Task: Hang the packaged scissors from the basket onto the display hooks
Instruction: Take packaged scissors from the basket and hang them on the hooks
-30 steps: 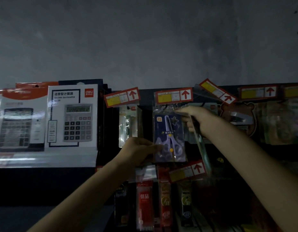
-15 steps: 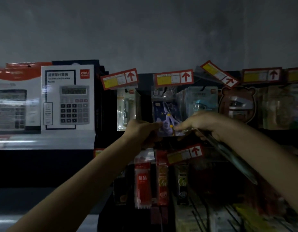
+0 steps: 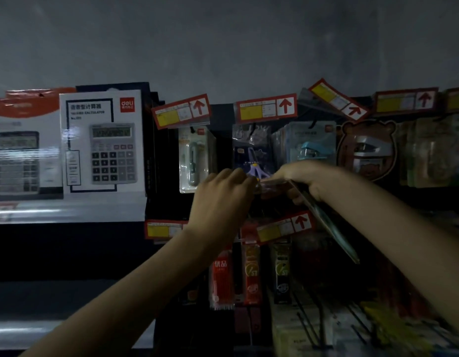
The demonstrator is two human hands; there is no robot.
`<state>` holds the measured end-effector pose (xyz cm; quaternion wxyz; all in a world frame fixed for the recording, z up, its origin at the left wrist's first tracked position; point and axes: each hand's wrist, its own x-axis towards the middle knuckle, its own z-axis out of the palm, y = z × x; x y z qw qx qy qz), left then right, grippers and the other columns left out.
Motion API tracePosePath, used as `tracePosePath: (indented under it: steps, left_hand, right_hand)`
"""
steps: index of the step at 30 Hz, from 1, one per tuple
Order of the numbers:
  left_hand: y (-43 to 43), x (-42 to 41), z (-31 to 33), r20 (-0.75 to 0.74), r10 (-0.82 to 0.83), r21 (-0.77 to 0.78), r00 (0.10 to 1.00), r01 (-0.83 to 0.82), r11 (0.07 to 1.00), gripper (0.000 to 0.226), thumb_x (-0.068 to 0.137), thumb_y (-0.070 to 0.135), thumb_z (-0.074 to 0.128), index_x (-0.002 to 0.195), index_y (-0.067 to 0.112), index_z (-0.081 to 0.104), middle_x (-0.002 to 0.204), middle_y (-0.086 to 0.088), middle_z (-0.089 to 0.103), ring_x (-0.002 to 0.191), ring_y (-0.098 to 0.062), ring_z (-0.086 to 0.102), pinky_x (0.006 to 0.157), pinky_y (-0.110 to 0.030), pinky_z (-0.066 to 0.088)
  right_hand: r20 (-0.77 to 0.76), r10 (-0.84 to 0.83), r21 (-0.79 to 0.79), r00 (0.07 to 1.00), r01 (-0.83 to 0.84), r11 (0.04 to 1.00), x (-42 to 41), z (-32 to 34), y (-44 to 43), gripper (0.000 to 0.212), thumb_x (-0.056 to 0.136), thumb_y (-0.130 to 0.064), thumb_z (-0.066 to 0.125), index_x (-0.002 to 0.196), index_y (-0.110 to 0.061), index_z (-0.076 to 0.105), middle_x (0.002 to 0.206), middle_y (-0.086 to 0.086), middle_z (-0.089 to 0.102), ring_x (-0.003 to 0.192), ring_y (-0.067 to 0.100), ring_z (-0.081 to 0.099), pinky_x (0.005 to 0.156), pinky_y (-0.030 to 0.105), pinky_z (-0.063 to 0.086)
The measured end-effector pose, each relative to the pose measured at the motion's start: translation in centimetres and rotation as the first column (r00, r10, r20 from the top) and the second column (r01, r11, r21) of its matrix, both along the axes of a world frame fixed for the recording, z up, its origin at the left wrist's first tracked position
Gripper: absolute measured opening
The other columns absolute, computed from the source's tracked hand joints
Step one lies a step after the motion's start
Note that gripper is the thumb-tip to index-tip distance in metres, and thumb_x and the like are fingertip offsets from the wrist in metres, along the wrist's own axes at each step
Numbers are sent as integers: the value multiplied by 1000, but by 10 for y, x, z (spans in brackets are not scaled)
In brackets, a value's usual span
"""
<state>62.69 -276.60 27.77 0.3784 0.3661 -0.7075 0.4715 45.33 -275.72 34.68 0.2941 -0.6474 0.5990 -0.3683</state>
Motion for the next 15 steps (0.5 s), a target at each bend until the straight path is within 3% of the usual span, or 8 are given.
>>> tracePosePath:
  steps: [6, 12, 14, 15]
  left_hand:
    - [-8, -15, 5, 101, 107, -49, 989, -103, 994, 31, 76, 25, 84, 104, 18, 74, 95, -2, 70, 82, -21, 66, 65, -32, 48]
    - [-19, -16, 1, 172, 147, -114, 974, -128, 985, 41, 74, 23, 84, 112, 12, 74, 105, -9, 70, 87, -27, 67, 66, -34, 52]
    - [-21, -18, 2, 161, 117, -66, 980, -108, 992, 37, 71, 23, 88, 103, 12, 74, 95, -8, 70, 77, -26, 67, 59, -33, 51]
    - [-21, -20, 2, 157, 109, -45, 982, -103, 994, 35, 70, 24, 89, 100, 13, 75, 89, -6, 69, 72, -25, 67, 57, -32, 49]
  right_hand:
    - [39, -9, -10, 999, 10, 1000, -6, 1, -17, 38, 97, -17, 61, 60, -12, 52, 35, -1, 47, 47, 16, 41, 49, 29, 33]
    - [79, 4, 15, 997, -5, 1000, -16, -2, -31, 32, 92, -23, 64, 63, -14, 55, 45, 1, 49, 32, 12, 42, 39, 22, 34]
    - [84, -14, 8, 996, 14, 1000, -13, -2, -27, 23, 91, -29, 69, 77, -12, 64, 60, 5, 59, 47, 14, 51, 47, 26, 38]
    - [91, -23, -12, 996, 24, 1000, -13, -2, -23, 24, 90, -33, 73, 90, -10, 68, 77, 8, 64, 61, 17, 54, 52, 28, 39]
